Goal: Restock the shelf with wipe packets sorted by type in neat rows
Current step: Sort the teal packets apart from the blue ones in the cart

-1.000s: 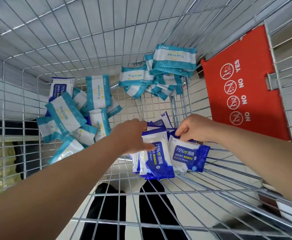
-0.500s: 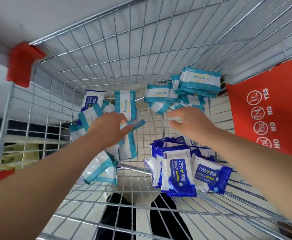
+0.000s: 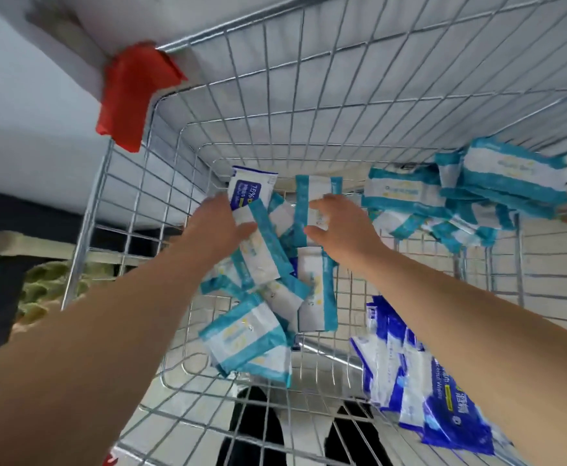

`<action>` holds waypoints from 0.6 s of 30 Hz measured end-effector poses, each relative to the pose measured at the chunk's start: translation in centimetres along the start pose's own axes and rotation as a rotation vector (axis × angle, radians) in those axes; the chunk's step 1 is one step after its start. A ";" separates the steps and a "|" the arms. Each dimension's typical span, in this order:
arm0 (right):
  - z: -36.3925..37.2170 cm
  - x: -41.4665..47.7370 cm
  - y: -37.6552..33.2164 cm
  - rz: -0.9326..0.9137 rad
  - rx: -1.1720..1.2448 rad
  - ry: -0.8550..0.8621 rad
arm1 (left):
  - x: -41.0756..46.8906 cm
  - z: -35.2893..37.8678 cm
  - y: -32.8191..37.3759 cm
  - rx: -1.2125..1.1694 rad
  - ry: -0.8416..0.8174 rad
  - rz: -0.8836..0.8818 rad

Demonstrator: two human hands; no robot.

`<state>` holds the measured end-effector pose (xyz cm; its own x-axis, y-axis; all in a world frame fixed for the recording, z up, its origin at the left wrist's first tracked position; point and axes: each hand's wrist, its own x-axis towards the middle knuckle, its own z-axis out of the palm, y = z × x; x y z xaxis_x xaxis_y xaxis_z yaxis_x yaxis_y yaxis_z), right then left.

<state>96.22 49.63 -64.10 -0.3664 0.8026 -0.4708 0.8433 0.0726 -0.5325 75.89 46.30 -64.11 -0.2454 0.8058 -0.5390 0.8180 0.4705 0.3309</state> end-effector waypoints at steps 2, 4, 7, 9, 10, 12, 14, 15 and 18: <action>0.4 1.0 0.2 0.042 0.047 0.033 | 1.0 0.5 -0.1 0.019 -0.003 -0.028; 0.6 1.5 0.5 0.068 0.116 0.075 | 1.7 0.7 -0.2 0.031 -0.008 -0.097; 0.4 1.9 1.0 0.067 0.144 0.107 | 2.5 0.9 0.1 -0.001 0.000 -0.143; 0.3 2.1 1.3 0.071 0.149 0.108 | 3.1 0.9 0.4 -0.040 0.008 -0.154; 0.3 2.3 1.6 0.075 0.154 0.113 | 3.3 0.8 0.6 -0.055 0.010 -0.162; 0.3 2.4 2.1 0.090 0.161 0.120 | 3.6 0.7 0.7 -0.093 0.008 -0.171; 0.3 2.1 2.6 0.106 0.149 0.115 | 3.5 0.8 0.6 -0.167 0.026 -0.126; 0.4 1.9 2.8 0.108 0.136 0.115 | 3.3 1.0 0.6 -0.183 0.063 -0.088; 0.5 0.8 2.9 0.125 0.107 0.077 | 2.2 0.5 1.0 -0.237 0.223 0.006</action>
<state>98.20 50.20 -66.35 -0.2272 0.8445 -0.4849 0.8322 -0.0902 -0.5470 76.40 48.33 -65.30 -0.3700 0.8555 -0.3621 0.6824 0.5148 0.5189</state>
